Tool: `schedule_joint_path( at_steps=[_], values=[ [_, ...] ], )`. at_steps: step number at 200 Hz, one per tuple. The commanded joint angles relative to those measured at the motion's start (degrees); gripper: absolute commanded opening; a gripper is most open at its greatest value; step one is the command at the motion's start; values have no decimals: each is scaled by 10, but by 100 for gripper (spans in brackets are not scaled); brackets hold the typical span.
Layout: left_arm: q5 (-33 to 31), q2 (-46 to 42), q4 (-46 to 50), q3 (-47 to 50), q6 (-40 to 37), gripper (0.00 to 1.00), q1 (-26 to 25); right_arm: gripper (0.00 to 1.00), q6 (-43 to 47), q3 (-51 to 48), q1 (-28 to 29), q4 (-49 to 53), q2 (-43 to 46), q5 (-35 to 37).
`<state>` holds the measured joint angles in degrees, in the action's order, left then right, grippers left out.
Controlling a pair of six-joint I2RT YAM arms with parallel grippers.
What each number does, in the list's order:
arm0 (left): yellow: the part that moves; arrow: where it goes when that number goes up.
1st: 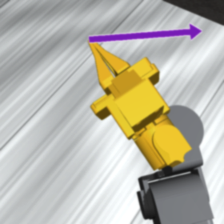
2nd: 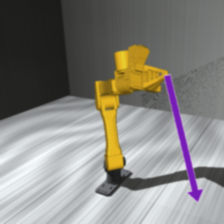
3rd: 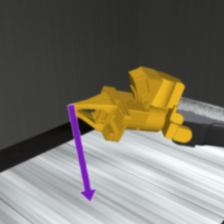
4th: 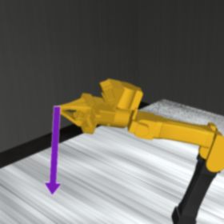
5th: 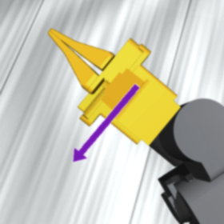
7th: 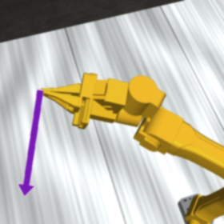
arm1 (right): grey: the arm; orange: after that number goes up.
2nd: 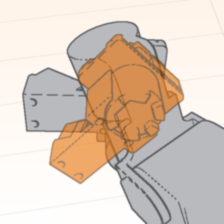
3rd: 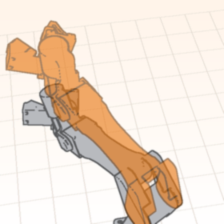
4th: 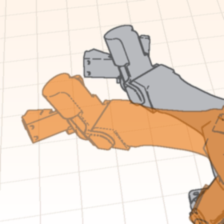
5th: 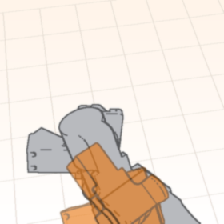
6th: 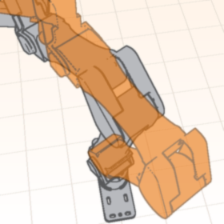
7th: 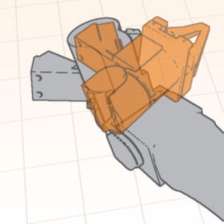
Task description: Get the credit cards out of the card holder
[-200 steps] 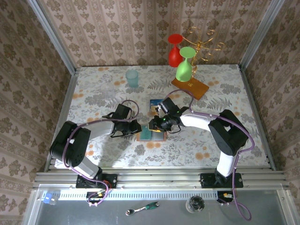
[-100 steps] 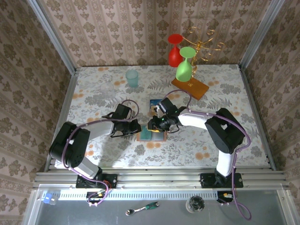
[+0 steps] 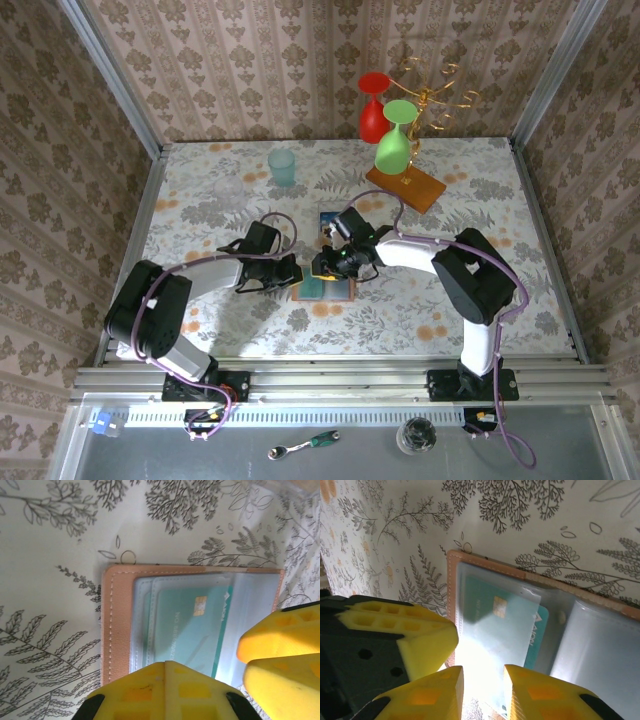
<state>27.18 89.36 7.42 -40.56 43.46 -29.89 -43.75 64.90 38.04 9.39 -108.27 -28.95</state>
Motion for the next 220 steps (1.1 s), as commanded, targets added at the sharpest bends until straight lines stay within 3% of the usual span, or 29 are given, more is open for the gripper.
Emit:
schedule_joint_path(
  at_steps=[1,68,220],
  values=[
    [-1,18,26,-9,-19,0,3,29,-3,11,4,20,-15,-2],
    [-1,18,16,-3,-14,0,4,28,-4,8,5,26,-29,-2],
    [5,12,8,3,-7,0,5,28,20,1,6,81,-1,68]
  ],
)
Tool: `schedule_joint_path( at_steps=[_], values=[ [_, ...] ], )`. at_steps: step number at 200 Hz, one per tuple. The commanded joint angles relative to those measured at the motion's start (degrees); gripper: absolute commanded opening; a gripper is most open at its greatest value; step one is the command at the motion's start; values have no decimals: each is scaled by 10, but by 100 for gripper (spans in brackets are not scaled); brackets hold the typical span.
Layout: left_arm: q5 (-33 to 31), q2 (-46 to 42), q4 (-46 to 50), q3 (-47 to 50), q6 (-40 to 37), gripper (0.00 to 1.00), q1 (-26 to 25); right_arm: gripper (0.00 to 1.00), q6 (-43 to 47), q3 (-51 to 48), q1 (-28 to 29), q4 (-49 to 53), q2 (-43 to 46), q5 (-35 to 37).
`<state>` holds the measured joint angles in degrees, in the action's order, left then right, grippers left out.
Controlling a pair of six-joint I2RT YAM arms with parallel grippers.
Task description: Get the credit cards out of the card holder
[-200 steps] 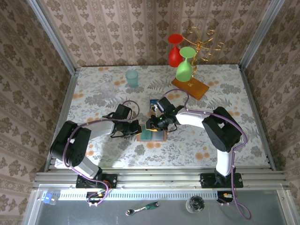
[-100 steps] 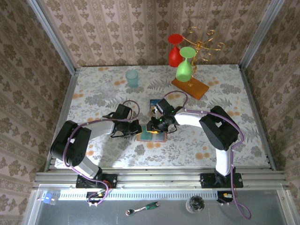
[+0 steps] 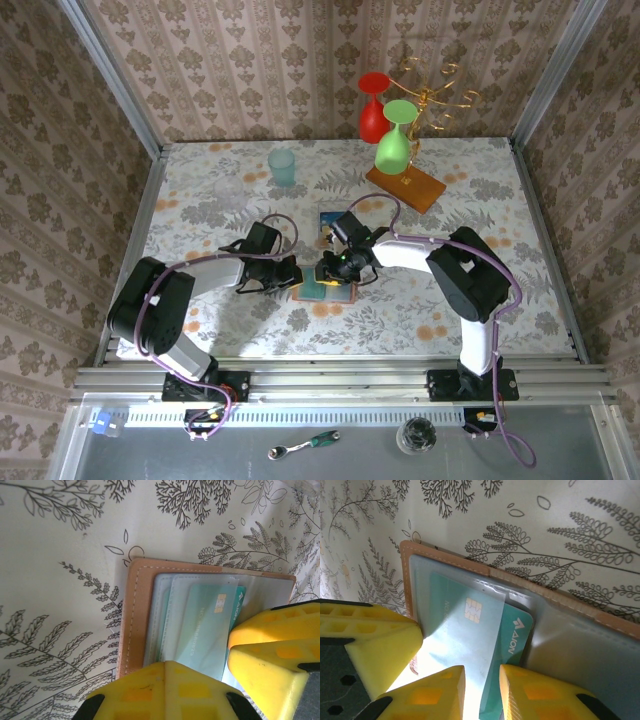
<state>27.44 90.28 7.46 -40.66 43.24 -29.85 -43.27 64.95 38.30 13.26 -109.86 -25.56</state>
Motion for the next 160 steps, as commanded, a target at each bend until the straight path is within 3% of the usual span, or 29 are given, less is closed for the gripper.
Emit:
schedule_joint_path(
  at_steps=[1,160],
  values=[
    [2,3,7,4,-5,0,5,28,15,1,3,42,15,34],
    [2,-10,-4,18,13,1,-9,28,33,-3,2,42,39,41]
  ],
)
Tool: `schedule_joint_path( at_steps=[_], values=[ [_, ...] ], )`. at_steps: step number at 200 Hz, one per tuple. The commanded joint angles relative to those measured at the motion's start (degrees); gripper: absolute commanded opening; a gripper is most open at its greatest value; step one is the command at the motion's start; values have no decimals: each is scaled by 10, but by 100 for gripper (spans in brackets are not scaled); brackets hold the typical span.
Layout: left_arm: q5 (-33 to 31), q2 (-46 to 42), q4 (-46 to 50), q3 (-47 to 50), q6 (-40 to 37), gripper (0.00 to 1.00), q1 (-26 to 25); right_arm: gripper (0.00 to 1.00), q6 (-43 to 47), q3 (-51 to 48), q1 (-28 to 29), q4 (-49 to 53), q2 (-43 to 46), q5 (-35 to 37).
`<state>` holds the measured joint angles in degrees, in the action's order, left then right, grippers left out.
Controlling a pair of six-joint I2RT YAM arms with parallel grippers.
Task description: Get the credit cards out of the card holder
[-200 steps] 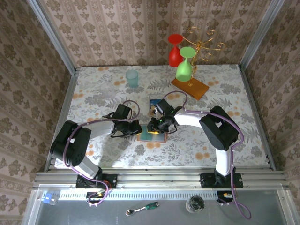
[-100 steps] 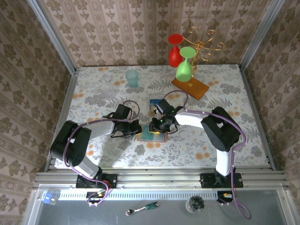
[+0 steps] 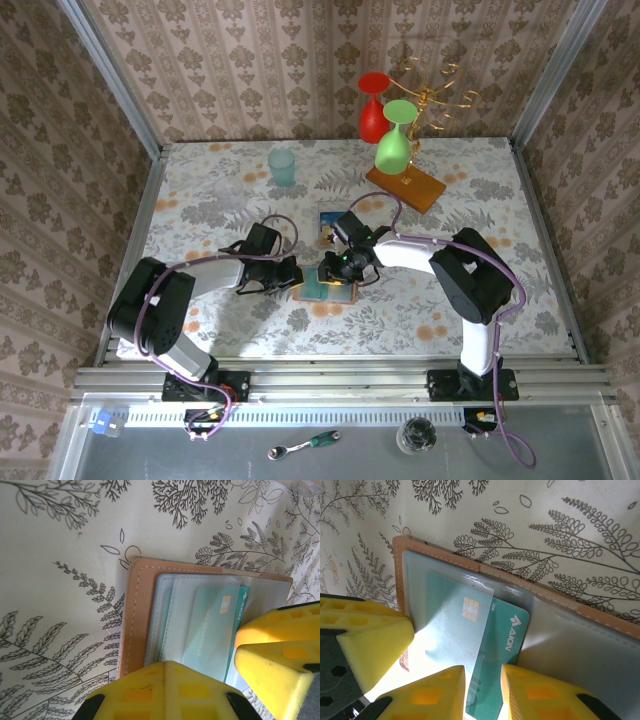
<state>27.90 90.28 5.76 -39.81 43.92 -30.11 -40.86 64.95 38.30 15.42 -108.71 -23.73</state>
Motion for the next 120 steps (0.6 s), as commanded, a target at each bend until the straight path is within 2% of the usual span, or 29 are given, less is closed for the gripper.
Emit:
schedule_joint_path(
  at_steps=[1,96,120],
  values=[
    [-3,-10,13,10,7,1,-6,28,9,-3,1,20,27,23],
    [-8,-29,35,-23,8,1,-21,28,10,-8,1,28,51,25],
    [-6,-17,39,-38,6,0,-31,29,-12,-22,-5,1,53,-7]
  ],
)
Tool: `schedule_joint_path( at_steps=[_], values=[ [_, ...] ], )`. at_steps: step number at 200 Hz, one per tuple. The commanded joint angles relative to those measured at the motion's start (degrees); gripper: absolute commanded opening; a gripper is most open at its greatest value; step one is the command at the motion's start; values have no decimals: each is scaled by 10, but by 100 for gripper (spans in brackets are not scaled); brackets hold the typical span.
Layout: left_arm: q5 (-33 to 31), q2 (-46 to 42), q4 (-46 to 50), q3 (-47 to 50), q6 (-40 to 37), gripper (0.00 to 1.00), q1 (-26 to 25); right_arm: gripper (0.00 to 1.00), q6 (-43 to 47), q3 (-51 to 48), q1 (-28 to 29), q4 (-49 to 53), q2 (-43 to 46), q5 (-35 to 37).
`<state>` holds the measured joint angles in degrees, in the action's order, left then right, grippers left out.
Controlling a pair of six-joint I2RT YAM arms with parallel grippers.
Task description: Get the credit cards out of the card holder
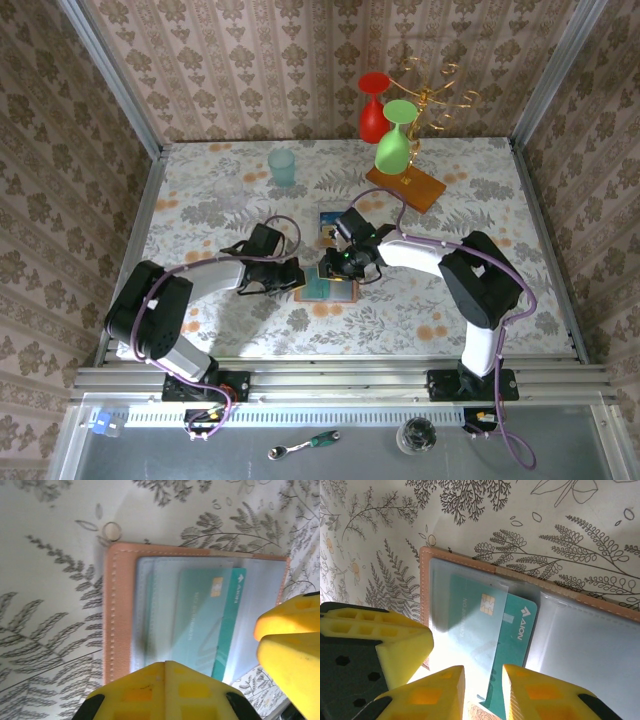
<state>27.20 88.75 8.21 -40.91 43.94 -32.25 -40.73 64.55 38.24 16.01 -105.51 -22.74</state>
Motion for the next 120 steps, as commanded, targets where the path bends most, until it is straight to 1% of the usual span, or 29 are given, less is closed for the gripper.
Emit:
schedule_joint_path(
  at_steps=[1,18,86,120],
  values=[
    [1,-2,14,-28,6,0,-10,29,-14,-19,-4,-7,21,-18],
    [-1,8,15,-33,6,0,-14,29,-24,-28,-7,-21,24,-28],
    [-36,26,47,-36,-16,0,-19,29,-26,-39,-13,-19,21,-25],
    [-34,38,41,-35,-16,0,-23,29,-27,-38,-12,-18,15,-26]
  ],
)
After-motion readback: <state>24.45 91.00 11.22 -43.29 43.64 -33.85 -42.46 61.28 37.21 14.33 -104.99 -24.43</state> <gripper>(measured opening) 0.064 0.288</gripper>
